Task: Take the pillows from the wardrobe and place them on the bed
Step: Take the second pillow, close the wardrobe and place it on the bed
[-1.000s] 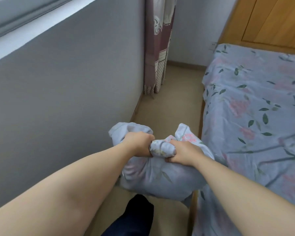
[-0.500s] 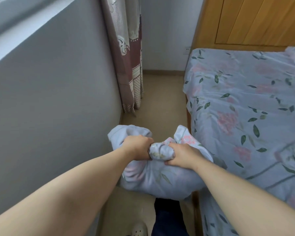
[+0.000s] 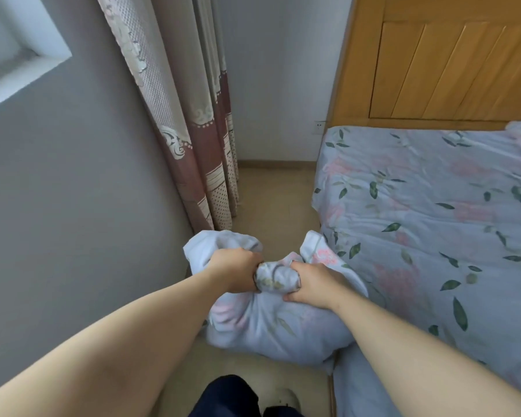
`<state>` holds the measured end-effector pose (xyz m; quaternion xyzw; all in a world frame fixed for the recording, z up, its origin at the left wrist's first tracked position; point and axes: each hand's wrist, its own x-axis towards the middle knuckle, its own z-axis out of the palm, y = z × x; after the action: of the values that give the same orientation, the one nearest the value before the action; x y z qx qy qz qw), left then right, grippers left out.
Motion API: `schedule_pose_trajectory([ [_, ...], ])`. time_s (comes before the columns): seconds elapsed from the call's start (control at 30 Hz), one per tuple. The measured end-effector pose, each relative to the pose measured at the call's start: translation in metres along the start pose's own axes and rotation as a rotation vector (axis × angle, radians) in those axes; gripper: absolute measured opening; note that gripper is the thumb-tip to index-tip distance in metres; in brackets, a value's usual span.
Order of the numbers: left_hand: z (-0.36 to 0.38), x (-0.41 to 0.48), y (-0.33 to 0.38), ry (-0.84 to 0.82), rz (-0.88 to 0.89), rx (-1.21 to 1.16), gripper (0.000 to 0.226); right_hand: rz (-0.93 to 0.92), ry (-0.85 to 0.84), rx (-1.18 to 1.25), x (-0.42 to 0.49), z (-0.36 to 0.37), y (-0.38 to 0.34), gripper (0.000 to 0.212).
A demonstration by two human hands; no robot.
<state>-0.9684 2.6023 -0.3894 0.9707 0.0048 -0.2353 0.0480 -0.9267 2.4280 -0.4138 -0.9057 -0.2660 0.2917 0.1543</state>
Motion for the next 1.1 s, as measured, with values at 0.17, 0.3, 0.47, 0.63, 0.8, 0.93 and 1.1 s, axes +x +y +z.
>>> schedule_pose_trajectory([
  [0.17,-0.031,0.07,-0.009,0.152,0.018,0.049,0.056,0.011,0.032,0.014,0.053,-0.044,0.02,0.046],
  [0.3,-0.057,0.141,-0.023,0.001,0.128,0.072,0.038,0.057,0.042,0.035,0.105,-0.076,0.038,0.034],
  [0.47,-0.098,0.229,-0.049,-0.063,0.191,0.085,0.044,0.116,0.078,0.034,0.18,-0.122,0.053,0.046],
  [0.63,-0.148,0.299,-0.07,-0.06,0.227,0.083,0.041,0.148,0.141,0.015,0.241,-0.167,0.058,0.048],
  [0.8,-0.187,0.364,-0.076,-0.031,0.261,0.108,0.029,0.183,0.202,0.003,0.291,-0.202,0.08,0.056],
  [0.93,-0.217,0.426,-0.074,-0.036,0.266,0.098,0.026,0.18,0.23,-0.003,0.334,-0.243,0.105,0.057],
  [1.1,-0.251,0.494,-0.06,-0.039,0.254,0.062,0.028,0.14,0.232,0.034,0.384,-0.294,0.149,0.057],
])
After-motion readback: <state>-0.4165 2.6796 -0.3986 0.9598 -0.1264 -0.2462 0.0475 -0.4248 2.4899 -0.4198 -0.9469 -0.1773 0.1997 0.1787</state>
